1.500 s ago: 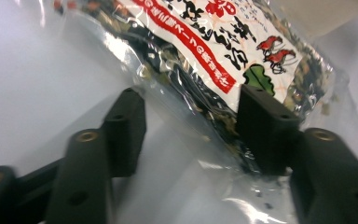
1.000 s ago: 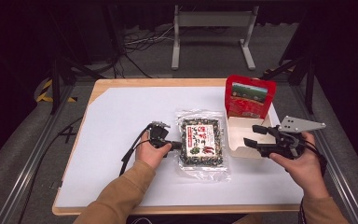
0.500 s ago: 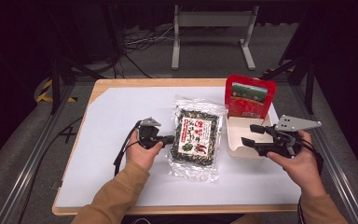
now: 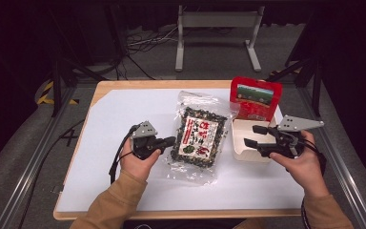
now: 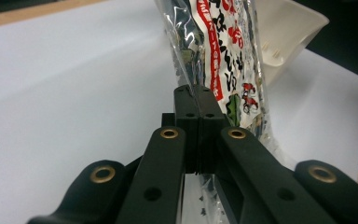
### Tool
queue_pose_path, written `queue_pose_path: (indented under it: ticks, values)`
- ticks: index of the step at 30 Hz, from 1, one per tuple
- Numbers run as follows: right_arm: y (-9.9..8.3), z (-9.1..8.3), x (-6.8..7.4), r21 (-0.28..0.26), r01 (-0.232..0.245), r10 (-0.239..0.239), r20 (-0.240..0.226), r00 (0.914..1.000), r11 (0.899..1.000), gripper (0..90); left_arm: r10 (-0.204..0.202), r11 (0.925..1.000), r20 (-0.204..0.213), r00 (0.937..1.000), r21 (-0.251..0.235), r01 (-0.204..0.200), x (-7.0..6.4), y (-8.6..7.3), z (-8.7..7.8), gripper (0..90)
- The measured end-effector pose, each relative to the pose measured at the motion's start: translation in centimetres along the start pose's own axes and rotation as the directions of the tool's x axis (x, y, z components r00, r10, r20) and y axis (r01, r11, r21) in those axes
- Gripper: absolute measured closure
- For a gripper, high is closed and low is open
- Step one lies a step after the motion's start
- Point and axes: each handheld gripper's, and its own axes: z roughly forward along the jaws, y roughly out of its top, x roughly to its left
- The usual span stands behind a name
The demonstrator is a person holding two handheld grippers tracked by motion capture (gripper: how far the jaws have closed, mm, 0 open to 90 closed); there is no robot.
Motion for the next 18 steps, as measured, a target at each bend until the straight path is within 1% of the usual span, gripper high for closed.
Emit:
queue_pose_path:
  ticks: [1, 2, 3, 5, 8, 9, 10, 14, 17, 18]
  values:
    - [0.0, 0.1, 0.0, 0.002, 0.001, -0.001, 0.000, 1.0000, 1.000, 38.8, 0.012, 0.9998, 0.003, 0.9999, -0.013, -0.012, -0.2, 0.1, -0.2, 90.0]
    - [0.0, 0.1, 0.0, 0.005, -0.002, 0.002, -0.001, 1.0000, 1.000, 38.8, 0.012, 0.9998, 0.003, 0.9999, -0.013, -0.012, -0.2, 0.1, -0.2, 90.0]
    - [0.0, 0.2, -0.1, 0.007, -0.005, 0.005, -0.003, 1.0000, 1.000, 38.7, 0.031, 0.9993, 0.011, 0.9995, -0.023, -0.031, -0.8, 0.2, -0.4, 90.0]
    - [0.0, 0.3, -0.1, 0.012, -0.007, 0.007, -0.003, 1.0000, 1.000, 38.6, 0.064, 0.9976, 0.009, 0.9979, -0.027, -0.064, -1.1, 0.3, -0.6, 90.0]
    - [0.0, 0.4, -0.2, 0.014, -0.014, 0.014, -0.004, 0.9999, 1.000, 38.2, 0.096, 0.9945, 0.014, 0.9952, -0.043, -0.096, -1.6, 0.4, -0.7, 90.0]
    - [0.0, 0.4, -0.2, 0.014, -0.014, 0.014, -0.004, 0.9999, 1.000, 38.2, 0.096, 0.9945, 0.014, 0.9952, -0.043, -0.096, -1.6, 0.4, -0.7, 90.0]
    - [0.0, 0.3, -0.3, 0.005, -0.024, 0.024, -0.002, 0.9997, 1.000, 37.6, 0.114, 0.9924, 0.015, 0.9933, -0.048, -0.113, -1.8, 0.4, -0.9, 90.0]
    - [-0.1, 0.4, -0.4, -0.003, -0.044, 0.044, -0.006, 0.9990, 0.999, 37.4, 0.126, 0.9908, 0.020, 0.9918, -0.053, -0.125, -2.1, 0.5, -1.0, 90.0]
    - [-0.3, 0.6, -0.4, 0.000, -0.060, 0.060, -0.023, 0.9979, 0.998, 37.4, 0.149, 0.9873, 0.023, 0.9886, -0.061, -0.147, -2.4, 0.6, -1.2, 90.0]
    - [-0.3, 0.7, -0.3, 0.003, -0.063, 0.063, -0.025, 0.9977, 0.998, 37.3, 0.146, 0.9874, 0.030, 0.9889, -0.067, -0.143, -2.6, 0.6, -1.1, 90.0]
